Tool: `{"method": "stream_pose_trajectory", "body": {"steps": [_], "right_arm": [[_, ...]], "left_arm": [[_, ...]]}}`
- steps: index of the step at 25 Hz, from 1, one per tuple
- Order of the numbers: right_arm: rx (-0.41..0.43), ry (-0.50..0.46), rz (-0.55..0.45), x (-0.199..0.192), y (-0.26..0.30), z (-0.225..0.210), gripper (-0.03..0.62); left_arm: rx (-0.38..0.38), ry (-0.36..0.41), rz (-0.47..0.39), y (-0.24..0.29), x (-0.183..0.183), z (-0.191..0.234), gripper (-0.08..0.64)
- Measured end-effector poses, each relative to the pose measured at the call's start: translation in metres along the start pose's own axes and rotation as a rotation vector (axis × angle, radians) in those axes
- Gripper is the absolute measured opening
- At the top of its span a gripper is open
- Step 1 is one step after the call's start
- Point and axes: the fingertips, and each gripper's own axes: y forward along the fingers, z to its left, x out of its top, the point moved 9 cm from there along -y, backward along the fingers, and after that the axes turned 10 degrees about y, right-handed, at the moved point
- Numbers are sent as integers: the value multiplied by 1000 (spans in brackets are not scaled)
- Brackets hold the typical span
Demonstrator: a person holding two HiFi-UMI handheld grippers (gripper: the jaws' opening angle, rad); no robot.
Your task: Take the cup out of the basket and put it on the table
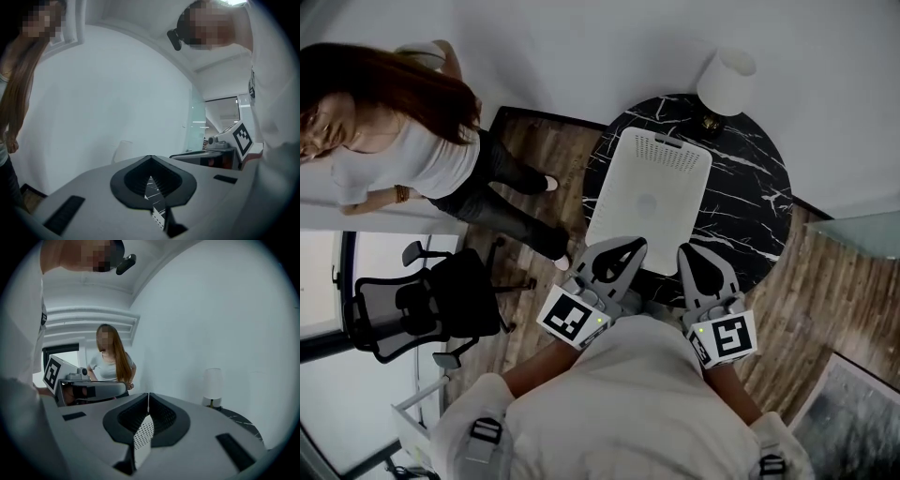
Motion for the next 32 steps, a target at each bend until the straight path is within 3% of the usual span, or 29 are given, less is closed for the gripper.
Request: {"method": "stream_pose_trajectory", "body": {"steps": [12, 24, 32], "right_arm": [[17, -8, 127, -20, 34, -16, 9], [52, -123, 437, -75, 121, -58, 12], [79, -170, 648, -107, 170, -83, 51]], "left_arm": [[32, -23, 53, 1, -23, 22, 5], [26, -56, 166, 27, -81, 56, 5], [29, -80, 267, 46, -112, 75, 5]]}}
